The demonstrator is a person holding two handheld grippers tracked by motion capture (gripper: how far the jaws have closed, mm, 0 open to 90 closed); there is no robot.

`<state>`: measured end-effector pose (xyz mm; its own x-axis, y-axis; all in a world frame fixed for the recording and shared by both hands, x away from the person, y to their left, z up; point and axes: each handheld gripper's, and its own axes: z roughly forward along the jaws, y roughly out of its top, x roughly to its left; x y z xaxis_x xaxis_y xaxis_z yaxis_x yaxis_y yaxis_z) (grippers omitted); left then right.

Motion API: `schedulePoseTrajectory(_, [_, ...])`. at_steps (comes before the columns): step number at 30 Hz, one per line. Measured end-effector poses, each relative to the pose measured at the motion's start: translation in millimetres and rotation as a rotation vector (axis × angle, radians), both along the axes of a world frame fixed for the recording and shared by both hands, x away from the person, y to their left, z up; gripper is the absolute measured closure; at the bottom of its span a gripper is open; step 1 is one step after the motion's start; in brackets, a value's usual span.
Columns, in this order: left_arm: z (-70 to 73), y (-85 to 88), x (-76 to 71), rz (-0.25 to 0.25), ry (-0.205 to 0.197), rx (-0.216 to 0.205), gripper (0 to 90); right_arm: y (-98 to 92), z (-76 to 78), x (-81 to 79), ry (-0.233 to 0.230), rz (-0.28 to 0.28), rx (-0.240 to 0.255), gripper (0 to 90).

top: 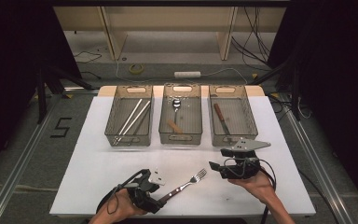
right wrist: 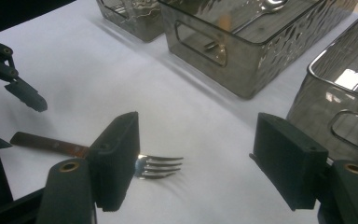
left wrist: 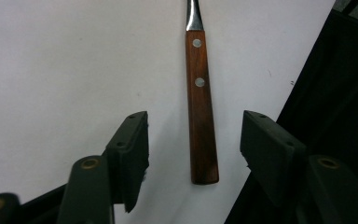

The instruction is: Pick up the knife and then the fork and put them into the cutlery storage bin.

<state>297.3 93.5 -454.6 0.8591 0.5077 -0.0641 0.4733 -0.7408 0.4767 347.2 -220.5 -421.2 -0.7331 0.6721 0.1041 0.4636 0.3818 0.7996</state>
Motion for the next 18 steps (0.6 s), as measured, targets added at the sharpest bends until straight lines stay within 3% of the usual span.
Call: schedulePoseTrajectory(18, [-8.2, -10.7, -1.4, -0.045, 0.002, 0.043, 64.9, 6.6, -3.1, -8.1, 0.009, 0.040, -0.011, 32.8])
